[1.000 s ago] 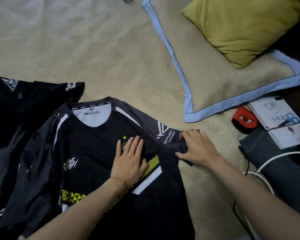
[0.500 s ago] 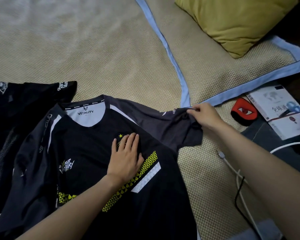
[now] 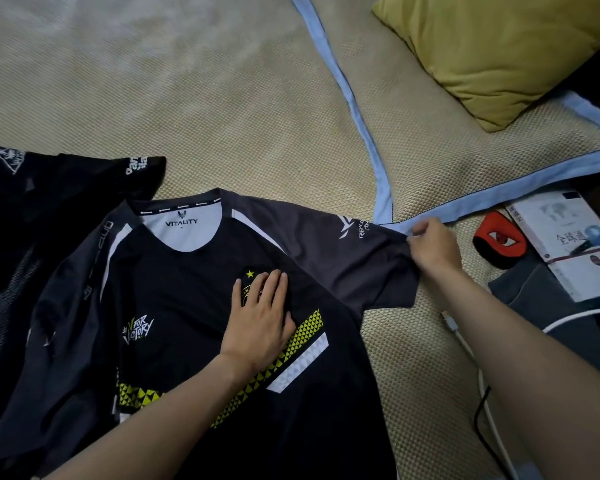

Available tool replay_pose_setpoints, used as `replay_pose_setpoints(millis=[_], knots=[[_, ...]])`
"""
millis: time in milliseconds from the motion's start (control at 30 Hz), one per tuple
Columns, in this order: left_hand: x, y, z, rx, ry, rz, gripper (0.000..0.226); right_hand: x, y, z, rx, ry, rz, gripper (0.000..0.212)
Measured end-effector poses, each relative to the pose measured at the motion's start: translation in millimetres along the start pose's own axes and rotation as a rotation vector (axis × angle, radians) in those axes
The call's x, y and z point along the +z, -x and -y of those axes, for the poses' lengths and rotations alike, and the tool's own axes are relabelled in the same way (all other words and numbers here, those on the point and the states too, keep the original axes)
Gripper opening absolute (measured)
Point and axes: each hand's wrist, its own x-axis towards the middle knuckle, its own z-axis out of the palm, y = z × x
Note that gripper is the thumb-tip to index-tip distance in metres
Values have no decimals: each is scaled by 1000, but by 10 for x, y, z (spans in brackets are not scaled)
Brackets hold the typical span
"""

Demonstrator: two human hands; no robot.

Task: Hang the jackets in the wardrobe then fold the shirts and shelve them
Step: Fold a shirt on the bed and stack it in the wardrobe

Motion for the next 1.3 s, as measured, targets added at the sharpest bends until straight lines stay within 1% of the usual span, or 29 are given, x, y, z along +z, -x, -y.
replay_pose_setpoints(millis=[167,200,233,267,333,367,400,433,467,500,567,600,667,733,767,867,933,1000,1067,1133,1200,1233,1300], knots=[[-6,16,-1,-3,-1,17,68,-97,8,-23,28,-301,-125,11],[-11,20,-3,-3,1,24,68,-88,8,-50,29,-340,-145,14],[-16,18,-5,-1,0,27,68,-94,27,-59,34,-388,-134,22],[-16,19,-3,0,0,29,68,-88,40,-73,63,-449,-87,34],[-21,20,4,1,4,33,68,-91,92,-117,162,-525,72,58],[-26,22,5,2,4,35,68,-98,130,-159,212,-516,165,60],[-31,25,5,2,4,35,68,-105,152,-224,240,-502,250,53],[-32,29,4,3,7,35,68,-135,199,-268,251,-484,312,41],[-30,37,-2,4,11,33,68,-167,248,-295,263,-476,347,33],[-22,42,-9,4,13,29,68,-195,273,-317,252,-466,373,33],[7,48,-17,0,10,17,68,-252,319,-333,229,-443,425,41],[27,51,-14,0,7,10,68,-288,347,-303,211,-421,463,39],[60,58,-6,7,-10,0,68,-324,399,-274,164,-320,569,36],[80,62,-8,17,-32,-6,68,-295,442,-325,105,-195,603,40],[82,67,-12,23,-39,-6,68,-264,457,-373,82,-168,591,38],[78,59,-31,30,-46,15,68,-244,507,-489,109,-170,498,21],[70,43,-30,28,-46,37,69,-280,526,-576,147,-223,470,25],[66,39,-26,26,-48,62,69,-289,569,-677,195,-251,510,26],[74,39,-26,21,-50,77,69,-240,642,-787,190,-168,526,29],[48,32,-30,9,-42,101,71,-176,728,-832,153,-100,433,34],[-20,29,-37,16,-13,119,76,-167,827,-793,106,-53,280,45],[-58,35,-28,27,-1,124,79,-189,893,-733,66,-13,213,51],[-167,111,20,25,4,130,82,-217,1051,-610,-27,61,132,53]])
